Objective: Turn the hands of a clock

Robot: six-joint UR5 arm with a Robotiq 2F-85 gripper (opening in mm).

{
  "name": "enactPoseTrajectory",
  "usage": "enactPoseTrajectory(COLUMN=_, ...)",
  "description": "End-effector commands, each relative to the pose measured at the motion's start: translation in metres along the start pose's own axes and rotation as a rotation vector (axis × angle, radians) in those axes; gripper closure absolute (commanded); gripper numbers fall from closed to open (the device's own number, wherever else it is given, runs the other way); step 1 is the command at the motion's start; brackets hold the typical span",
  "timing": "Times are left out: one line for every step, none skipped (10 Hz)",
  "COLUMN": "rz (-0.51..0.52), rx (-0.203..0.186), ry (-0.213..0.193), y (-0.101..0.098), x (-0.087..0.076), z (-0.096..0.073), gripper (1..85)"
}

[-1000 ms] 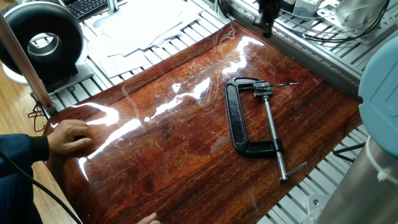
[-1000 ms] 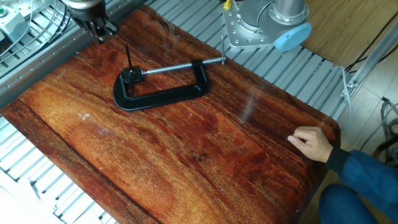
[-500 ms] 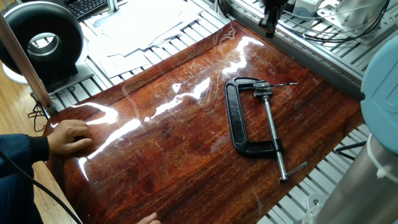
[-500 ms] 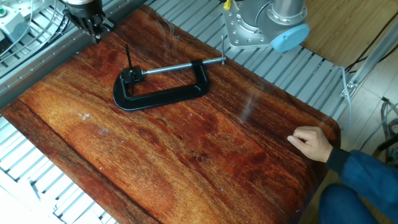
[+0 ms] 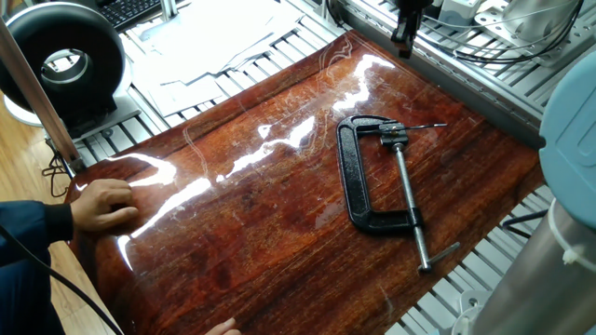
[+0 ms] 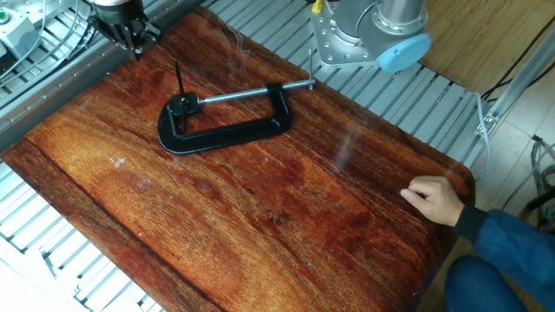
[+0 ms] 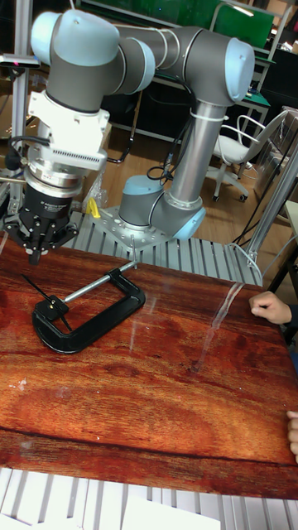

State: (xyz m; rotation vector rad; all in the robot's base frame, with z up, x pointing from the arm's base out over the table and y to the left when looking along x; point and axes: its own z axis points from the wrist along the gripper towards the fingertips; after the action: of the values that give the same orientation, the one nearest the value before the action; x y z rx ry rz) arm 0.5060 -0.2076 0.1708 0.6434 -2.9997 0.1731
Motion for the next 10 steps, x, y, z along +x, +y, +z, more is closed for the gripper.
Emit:
enactPoseTrajectory(rz=-0.093, rx=-0.001, ry=-0.036, y=-0.021, x=0.0, z=0.045, gripper=84.7)
enactPoseTrajectory(rz=-0.112, rx=-0.023, ry=-0.033, y=-0.02, x=0.006, z=0.066, gripper=84.7)
enactPoseTrajectory(rz=-0.112, rx=-0.082, ry=-0.031, y=-0.004, x=0.015, z=0.087, gripper=84.7)
enactPoseTrajectory(rz=-0.133, rx=-0.072, ry=-0.027, y=-0.004, x=0.025, z=0.104, gripper=84.7)
enactPoseTrajectory(rz=-0.141, rx=-0.064, ry=-0.03, y=-0.001, x=0.032, z=0.12, gripper=84.7)
enactPoseTrajectory(rz=-0.156, rx=-0.06, ry=-0.028, y=0.003, x=0.039, z=0.13, gripper=84.7)
enactPoseTrajectory(rz=-0.195, rx=-0.071, ry=-0.009, y=0.008, x=0.05, z=0.134, gripper=84.7)
enactPoseTrajectory(rz=-0.234, rx=-0.078, ry=0.004, y=0.01, x=0.058, z=0.136, gripper=84.7)
enactPoseTrajectory(rz=-0.255, rx=-0.076, ry=0.001, y=0.008, x=0.06, z=0.139, gripper=84.7)
enactPoseTrajectory(rz=-0.278, rx=-0.072, ry=0.004, y=0.006, x=0.063, z=0.14, gripper=84.7)
